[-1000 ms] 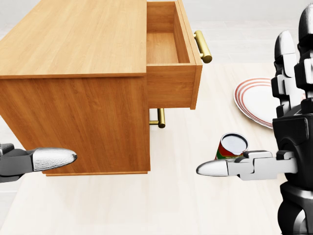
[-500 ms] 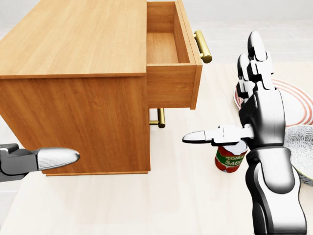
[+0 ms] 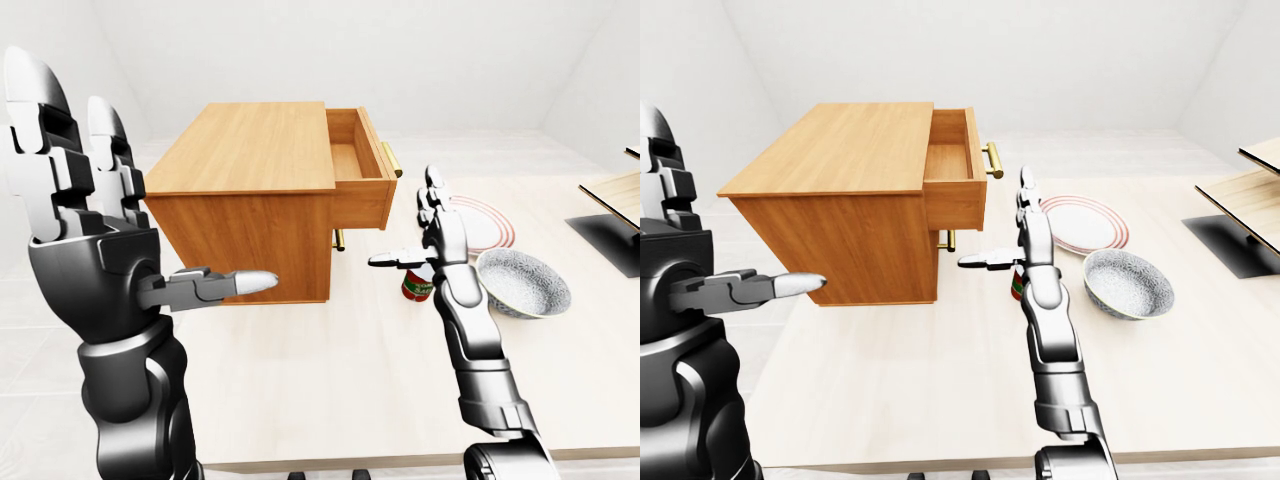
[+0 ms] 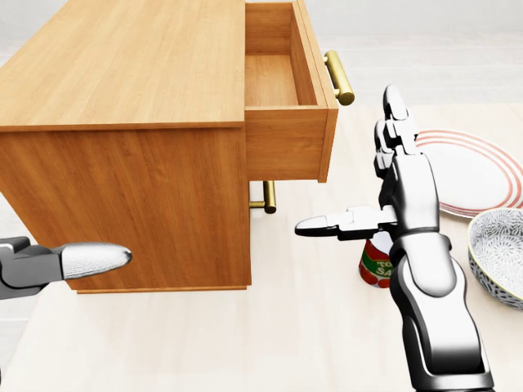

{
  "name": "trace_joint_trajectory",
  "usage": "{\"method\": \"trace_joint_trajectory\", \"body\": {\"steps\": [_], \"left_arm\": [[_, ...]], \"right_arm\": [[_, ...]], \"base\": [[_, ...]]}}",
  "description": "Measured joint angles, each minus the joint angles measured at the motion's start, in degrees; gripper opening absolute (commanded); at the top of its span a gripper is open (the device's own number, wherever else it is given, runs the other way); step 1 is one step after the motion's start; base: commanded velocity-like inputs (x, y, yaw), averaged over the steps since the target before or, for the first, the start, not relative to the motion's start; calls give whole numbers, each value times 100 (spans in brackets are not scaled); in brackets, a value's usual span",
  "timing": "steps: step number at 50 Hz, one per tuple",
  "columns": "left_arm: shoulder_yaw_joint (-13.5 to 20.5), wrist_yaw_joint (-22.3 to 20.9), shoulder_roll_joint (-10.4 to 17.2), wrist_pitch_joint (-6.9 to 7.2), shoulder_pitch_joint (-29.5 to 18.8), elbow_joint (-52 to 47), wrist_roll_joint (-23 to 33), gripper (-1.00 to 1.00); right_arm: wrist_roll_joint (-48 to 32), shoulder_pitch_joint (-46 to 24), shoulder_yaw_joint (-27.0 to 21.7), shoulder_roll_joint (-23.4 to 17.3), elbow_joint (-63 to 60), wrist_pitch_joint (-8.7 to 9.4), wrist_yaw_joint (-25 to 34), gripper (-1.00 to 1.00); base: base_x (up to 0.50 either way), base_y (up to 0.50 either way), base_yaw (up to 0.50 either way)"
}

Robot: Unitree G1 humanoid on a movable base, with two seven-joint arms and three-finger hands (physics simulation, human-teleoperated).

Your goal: Close the top drawer of the cabinet.

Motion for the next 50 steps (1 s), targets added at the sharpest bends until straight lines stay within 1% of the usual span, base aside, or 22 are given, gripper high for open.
{"method": "trace_joint_trajectory", "body": {"steps": [14, 32, 41, 50], "left_arm": [[-52, -26, 10, 0, 40, 10, 73, 100], [-104, -108, -19, 0, 94, 26, 187, 100], [-109, -137, -36, 0, 126, 78, 226, 100], [-111, -157, -46, 0, 140, 102, 254, 100]], "right_arm": [[-32, -24, 78, 8, 44, 0, 89, 100], [-292, -22, 278, 108, 29, 0, 438, 100], [-335, -190, 276, 195, 294, 0, 469, 100], [-289, -533, 238, 218, 895, 0, 318, 100]], "base": [[0, 0, 0], [0, 0, 0], [0, 0, 0], [0, 0, 0]]}}
